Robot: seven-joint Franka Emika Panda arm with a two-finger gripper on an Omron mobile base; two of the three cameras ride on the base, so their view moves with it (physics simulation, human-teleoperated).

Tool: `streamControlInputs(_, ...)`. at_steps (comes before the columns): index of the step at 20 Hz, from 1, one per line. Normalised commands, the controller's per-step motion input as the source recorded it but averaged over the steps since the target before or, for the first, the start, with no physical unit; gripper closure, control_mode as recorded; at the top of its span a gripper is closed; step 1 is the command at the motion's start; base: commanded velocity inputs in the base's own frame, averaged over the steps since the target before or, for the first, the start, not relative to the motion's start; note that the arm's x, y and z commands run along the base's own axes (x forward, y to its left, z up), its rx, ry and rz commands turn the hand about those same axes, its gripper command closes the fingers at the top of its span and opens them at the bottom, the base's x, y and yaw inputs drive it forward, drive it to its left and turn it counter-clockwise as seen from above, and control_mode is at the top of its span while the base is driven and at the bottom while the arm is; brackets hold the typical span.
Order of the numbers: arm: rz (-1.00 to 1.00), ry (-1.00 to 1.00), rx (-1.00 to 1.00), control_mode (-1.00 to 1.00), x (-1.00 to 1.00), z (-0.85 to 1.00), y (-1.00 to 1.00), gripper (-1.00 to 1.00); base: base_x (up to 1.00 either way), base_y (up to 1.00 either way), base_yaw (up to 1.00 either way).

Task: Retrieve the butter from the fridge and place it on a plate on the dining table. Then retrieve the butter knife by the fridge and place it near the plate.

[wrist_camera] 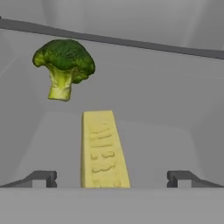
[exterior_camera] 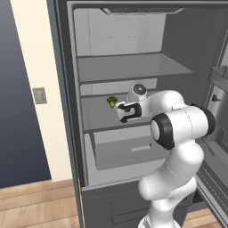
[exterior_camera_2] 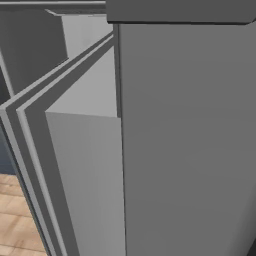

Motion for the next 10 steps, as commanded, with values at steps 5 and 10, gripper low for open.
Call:
streamControlInputs(5, 0.0, 0.0, 0.0, -1.0, 0.27, -0.29, 0.0, -1.0, 0.0, 0.0, 0.0)
streamControlInputs(10, 0.0, 0.02, 0.0, -1.0, 0.22, -0.27, 0.0, -1.0, 0.0, 0.0, 0.0)
